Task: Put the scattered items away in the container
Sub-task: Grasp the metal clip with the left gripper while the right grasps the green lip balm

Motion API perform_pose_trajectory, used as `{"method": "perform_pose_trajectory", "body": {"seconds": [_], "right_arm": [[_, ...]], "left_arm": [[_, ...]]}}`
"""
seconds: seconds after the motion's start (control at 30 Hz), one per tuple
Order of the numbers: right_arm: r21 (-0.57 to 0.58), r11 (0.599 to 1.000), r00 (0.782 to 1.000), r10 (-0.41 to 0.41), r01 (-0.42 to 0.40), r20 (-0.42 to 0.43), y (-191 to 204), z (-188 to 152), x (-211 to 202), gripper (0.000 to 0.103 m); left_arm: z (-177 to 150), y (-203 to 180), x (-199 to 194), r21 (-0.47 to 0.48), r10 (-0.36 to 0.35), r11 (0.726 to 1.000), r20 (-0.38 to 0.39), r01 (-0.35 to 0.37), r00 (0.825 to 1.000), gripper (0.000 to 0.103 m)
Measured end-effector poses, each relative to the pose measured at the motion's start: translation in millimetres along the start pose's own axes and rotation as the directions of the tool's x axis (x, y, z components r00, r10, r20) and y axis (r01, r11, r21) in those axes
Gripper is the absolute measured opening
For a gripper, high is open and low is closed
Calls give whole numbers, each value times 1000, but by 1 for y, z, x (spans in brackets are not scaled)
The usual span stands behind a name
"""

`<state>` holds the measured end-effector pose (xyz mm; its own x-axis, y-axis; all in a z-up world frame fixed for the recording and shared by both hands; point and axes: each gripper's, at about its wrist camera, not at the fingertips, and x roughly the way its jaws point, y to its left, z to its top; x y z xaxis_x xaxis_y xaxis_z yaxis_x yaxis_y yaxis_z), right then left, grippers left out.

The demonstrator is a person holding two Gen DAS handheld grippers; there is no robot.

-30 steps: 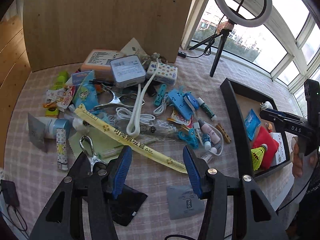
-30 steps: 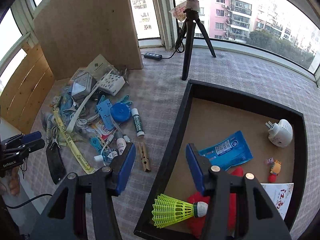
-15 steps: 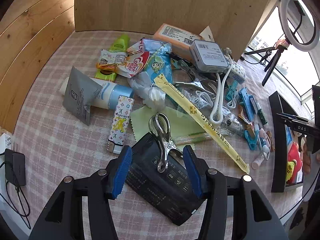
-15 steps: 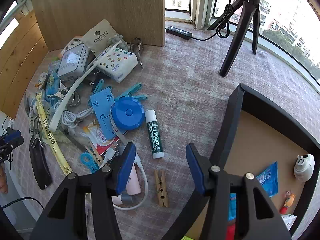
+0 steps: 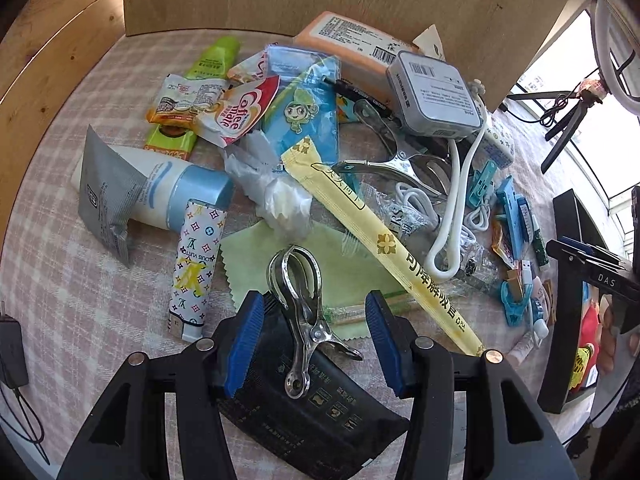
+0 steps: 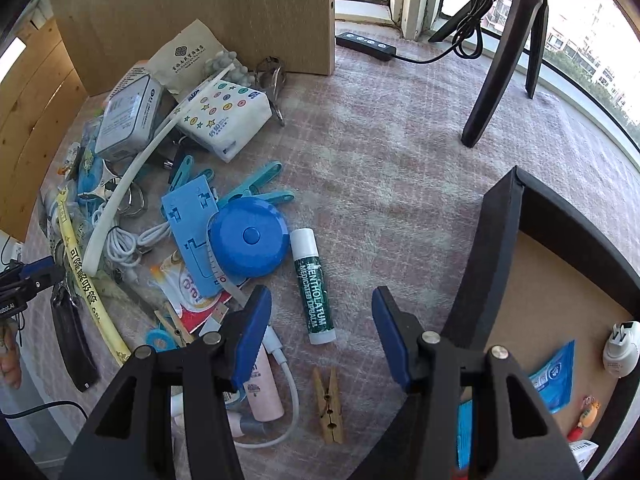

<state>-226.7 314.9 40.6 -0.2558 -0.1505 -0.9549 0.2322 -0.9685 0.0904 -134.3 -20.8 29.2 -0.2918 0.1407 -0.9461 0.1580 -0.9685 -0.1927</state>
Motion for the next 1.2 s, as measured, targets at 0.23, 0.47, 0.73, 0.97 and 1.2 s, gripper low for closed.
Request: {"method": "perform_pose_trajectory", "body": {"seconds": [0.23,0.47,0.73,0.97,1.2], "right_arm": [[-2,1000,1000,-8,7,-24,0,3,9,51],[4,1000,999,-9,9,-48,-1,5,19,45],[-1,999,999,-34,34,-42,1,5,19,20],[57,998,1000,-2,2,-7,-6,1,5,15],[96,994,997,37,-43,70,-11,-9,-29,15]], "left_arm": [[1,2,14,-3,52,999,-10,-52,999,26],[-1,8,10,-1,47,999,2,-47,999,24],[-4,8,6,-5,27,1000,9,-27,1000,22],[-7,6,-6,-1,8,1000,25,-8,1000,19],[-15,9,-24,-14,-25,1000,49,26,998,19]]}}
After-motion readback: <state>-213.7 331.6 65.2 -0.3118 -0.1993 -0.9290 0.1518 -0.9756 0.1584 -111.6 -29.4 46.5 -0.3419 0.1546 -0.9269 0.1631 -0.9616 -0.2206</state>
